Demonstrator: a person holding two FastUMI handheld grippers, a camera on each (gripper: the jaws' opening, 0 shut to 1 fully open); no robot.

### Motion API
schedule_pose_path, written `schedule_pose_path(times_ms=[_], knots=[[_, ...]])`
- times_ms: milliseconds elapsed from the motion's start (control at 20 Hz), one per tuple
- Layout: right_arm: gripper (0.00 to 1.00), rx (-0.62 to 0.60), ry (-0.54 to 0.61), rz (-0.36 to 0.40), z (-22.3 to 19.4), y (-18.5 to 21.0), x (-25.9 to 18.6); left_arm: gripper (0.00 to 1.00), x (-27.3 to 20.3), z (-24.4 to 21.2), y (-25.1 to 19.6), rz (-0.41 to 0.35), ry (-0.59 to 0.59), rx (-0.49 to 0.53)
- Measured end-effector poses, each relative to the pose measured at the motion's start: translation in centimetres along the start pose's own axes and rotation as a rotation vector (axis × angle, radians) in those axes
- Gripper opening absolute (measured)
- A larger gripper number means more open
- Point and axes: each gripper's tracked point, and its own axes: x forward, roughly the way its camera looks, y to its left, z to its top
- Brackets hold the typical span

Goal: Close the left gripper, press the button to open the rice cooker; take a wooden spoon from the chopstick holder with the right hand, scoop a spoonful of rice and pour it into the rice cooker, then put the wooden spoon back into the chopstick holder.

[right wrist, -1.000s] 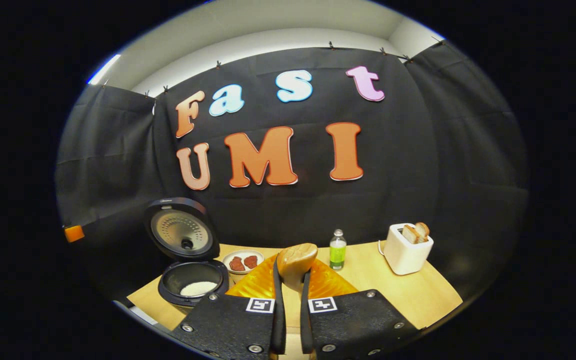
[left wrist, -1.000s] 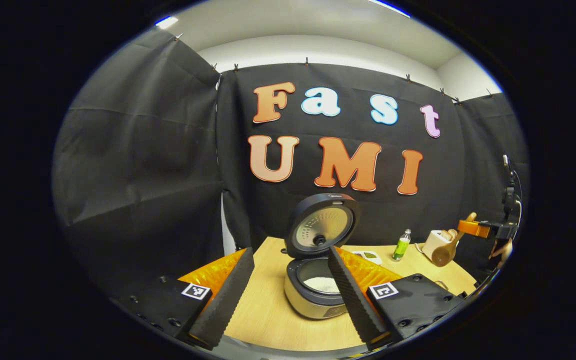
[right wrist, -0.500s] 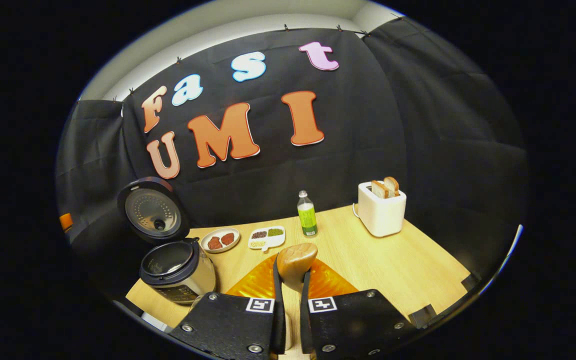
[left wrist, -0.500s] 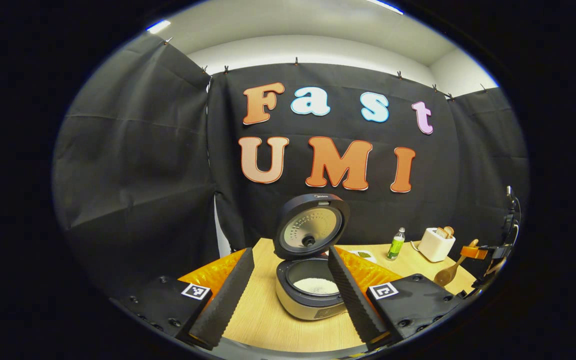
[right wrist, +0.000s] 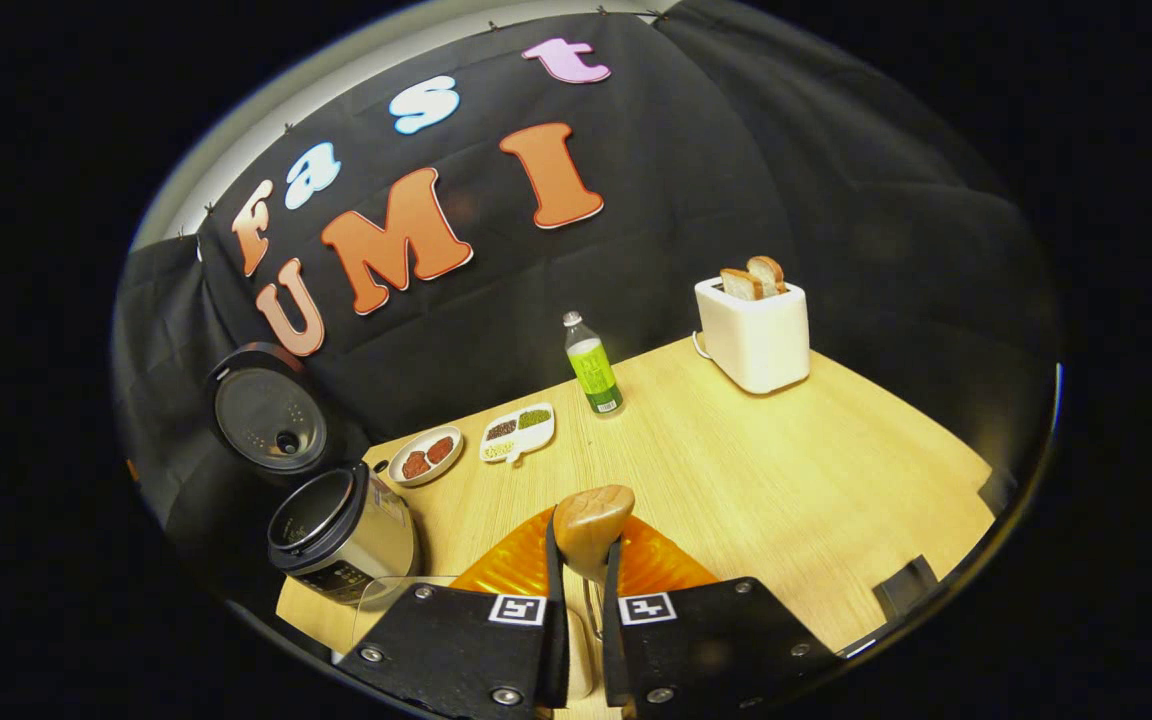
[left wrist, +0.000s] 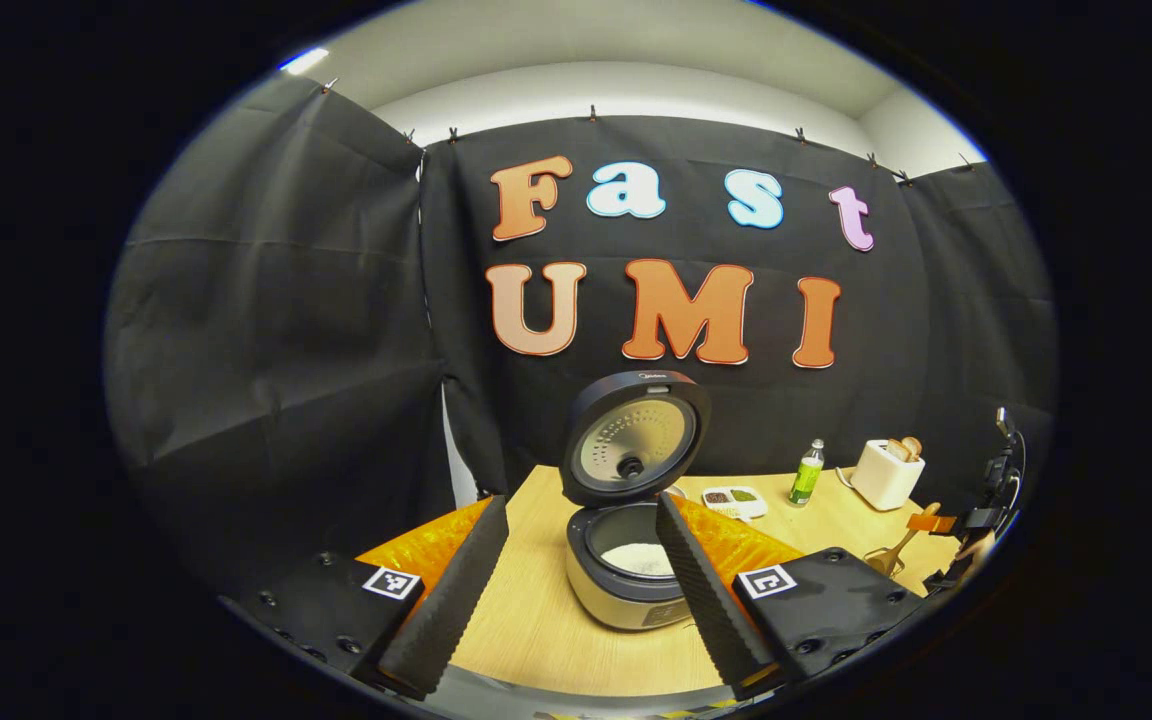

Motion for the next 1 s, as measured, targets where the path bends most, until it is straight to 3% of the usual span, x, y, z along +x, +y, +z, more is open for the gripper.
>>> schedule_pose_path(times_ms=[250,350,450,500,550,600,650,900,1000], knots=[[0.19,0.069,0.024,0.013,-0.6,-1.2,0.4,0.98,0.5,0.4,0.3,0.016,-0.006,0.004],[0.25,0.071,0.018,-0.021,0.0,-2.6,0.0,0.98,0.8,0.5,-0.1,0.013,-0.009,0.007],[0.44,0.061,0.02,-0.052,0.0,-3.6,-0.6,0.99,0.9,0.6,-0.8,0.001,-0.013,0.005],[0.58,0.056,0.023,-0.059,0.3,-4.0,-1.1,1.0,1.1,0.7,-1.2,-0.007,-0.015,0.004],[0.82,0.042,0.014,-0.077,1.0,-4.7,-1.6,1.0,1.3,0.8,-1.6,-0.016,-0.018,0.003],[0.92,0.019,-0.003,-0.102,1.7,-5.5,-2.1,1.0,1.5,1.0,-2.1,-0.023,-0.022,0.004],[0.95,-0.005,-0.014,-0.129,2.5,-6.4,-2.6,0.97,1.6,1.2,-2.5,-0.032,-0.027,0.005],[0.95,-0.129,-0.102,-0.237,7.8,-8.1,-6.1,1.0,2.7,1.7,-4.9,-0.071,-0.033,0.018],[0.95,-0.143,-0.145,-0.233,10.0,-6.9,-7.8,0.99,3.4,2.0,-6.1,-0.086,-0.032,0.017]])
